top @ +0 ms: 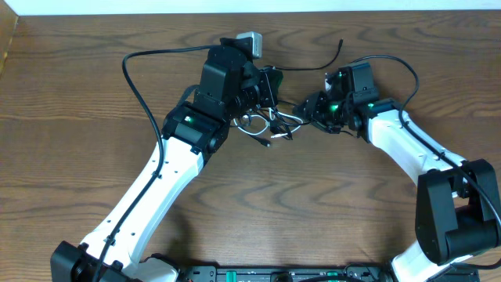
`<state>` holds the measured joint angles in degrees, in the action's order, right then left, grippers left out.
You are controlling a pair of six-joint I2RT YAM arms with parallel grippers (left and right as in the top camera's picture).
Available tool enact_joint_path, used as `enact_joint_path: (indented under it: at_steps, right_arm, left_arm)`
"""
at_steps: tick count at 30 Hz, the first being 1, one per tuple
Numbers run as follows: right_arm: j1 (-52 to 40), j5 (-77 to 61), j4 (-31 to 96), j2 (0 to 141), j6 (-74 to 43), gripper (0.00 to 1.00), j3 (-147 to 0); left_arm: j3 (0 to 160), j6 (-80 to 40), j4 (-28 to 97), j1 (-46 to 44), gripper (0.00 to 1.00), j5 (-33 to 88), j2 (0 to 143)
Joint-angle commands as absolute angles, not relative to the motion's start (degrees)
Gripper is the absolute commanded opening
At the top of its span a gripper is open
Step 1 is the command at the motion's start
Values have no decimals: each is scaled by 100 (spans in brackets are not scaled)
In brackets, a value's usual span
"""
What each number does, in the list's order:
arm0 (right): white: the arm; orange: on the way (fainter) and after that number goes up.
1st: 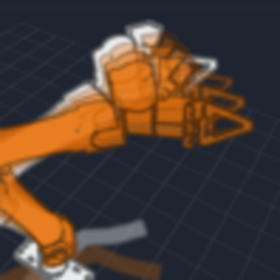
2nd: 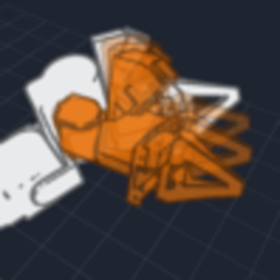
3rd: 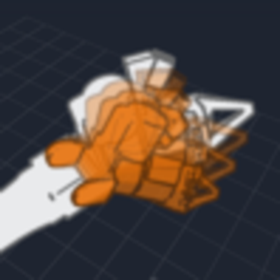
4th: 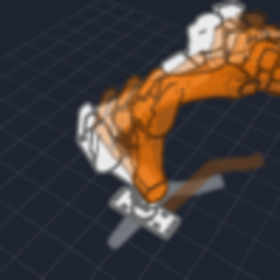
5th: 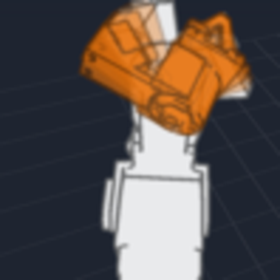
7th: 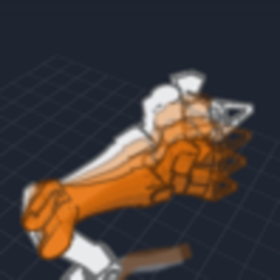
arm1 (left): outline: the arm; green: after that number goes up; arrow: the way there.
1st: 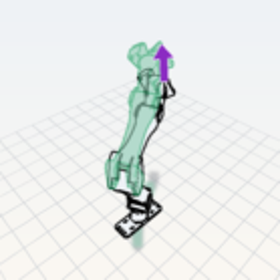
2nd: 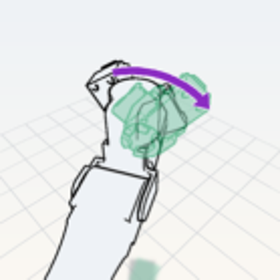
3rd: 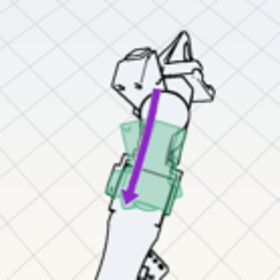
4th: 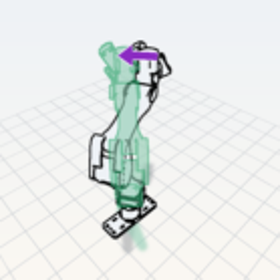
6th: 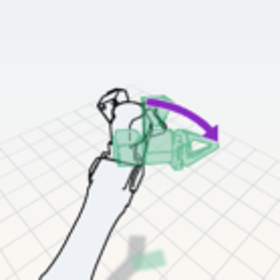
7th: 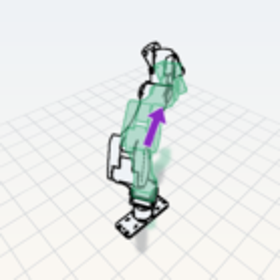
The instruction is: Untangle cables
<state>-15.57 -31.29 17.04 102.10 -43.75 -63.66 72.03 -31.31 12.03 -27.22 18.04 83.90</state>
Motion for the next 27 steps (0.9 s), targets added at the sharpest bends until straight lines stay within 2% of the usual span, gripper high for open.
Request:
enact_joint_path:
  at_steps: [1,5,6,14,27]
  right_arm:
    - [-1590,-3127,1706,10235,-4436,27,-6335]
    - [-1559,-2849,1693,10235,-4429,2,-6333]
    - [-1555,-2744,1697,10235,-4423,1,-6331]
    - [-1273,-2250,2027,10235,-3896,1,-6302]
    - [-429,-1863,2506,10237,-3288,1,-5972]
  left_arm:
    - [7336,-3120,1173,-2718,7,1728,8412]
    - [7336,-3127,1127,-2718,8,1728,8412]
    - [7338,-3179,1085,-2718,7,1730,8409]
    - [7572,-3592,801,-2519,8,1747,7975]
    - [8053,-3634,685,-1393,7,1745,6897]
